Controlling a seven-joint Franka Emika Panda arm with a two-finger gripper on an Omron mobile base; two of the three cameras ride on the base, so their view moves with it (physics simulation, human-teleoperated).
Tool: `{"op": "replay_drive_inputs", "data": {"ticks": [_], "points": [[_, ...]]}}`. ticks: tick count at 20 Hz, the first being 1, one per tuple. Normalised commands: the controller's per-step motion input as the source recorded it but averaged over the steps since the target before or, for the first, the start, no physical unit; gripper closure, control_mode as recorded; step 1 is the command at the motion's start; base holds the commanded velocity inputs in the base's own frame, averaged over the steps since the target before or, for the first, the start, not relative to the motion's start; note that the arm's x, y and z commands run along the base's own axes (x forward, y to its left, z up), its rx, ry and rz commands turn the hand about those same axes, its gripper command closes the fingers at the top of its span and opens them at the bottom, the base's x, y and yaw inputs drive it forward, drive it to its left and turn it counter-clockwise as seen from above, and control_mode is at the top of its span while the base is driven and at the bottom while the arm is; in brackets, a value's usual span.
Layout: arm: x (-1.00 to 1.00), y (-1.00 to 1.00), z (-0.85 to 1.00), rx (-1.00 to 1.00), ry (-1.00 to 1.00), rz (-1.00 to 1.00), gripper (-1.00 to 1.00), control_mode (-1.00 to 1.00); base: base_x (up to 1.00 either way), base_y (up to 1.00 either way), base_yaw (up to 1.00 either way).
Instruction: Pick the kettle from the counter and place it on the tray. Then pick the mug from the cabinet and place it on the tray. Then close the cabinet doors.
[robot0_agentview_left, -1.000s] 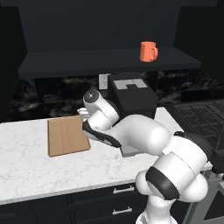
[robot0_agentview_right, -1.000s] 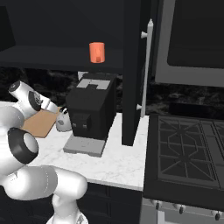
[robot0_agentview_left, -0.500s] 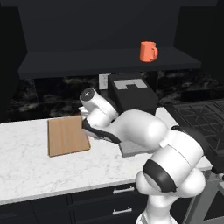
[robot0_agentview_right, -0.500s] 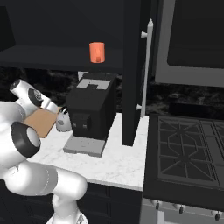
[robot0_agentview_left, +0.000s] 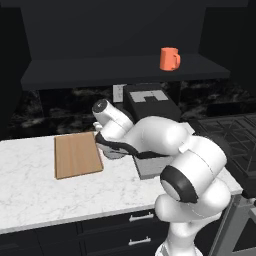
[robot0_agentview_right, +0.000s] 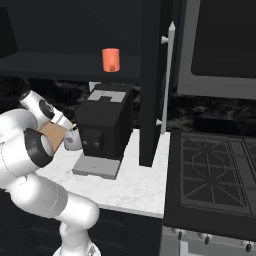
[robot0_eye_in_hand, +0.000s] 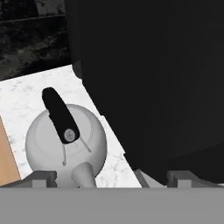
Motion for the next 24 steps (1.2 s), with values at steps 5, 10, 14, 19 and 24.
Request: {"op": "replay_drive_inputs", "data": {"ticks": [5,10,14,19,24], "points": [[0.46,0.0,-0.17,0.0,0.03,-0.01,-1.0,-1.0,0.0,0.0,0.0],[0.37,0.01,-0.22,0.0,0.0,-0.01,-1.0,-1.0,0.0,0.0,0.0],[0.44,0.09,-0.25,0.0,0.0,-0.02,-1.0,-1.0,0.0,0.0,0.0],[0.4,0.06,-0.23,0.0,0.0,-0.04,-1.0,-1.0,0.0,0.0,0.0],[0.27,0.03,-0.23,-0.01,0.0,-0.05,-1.0,-1.0,0.0,0.0,0.0]]}}
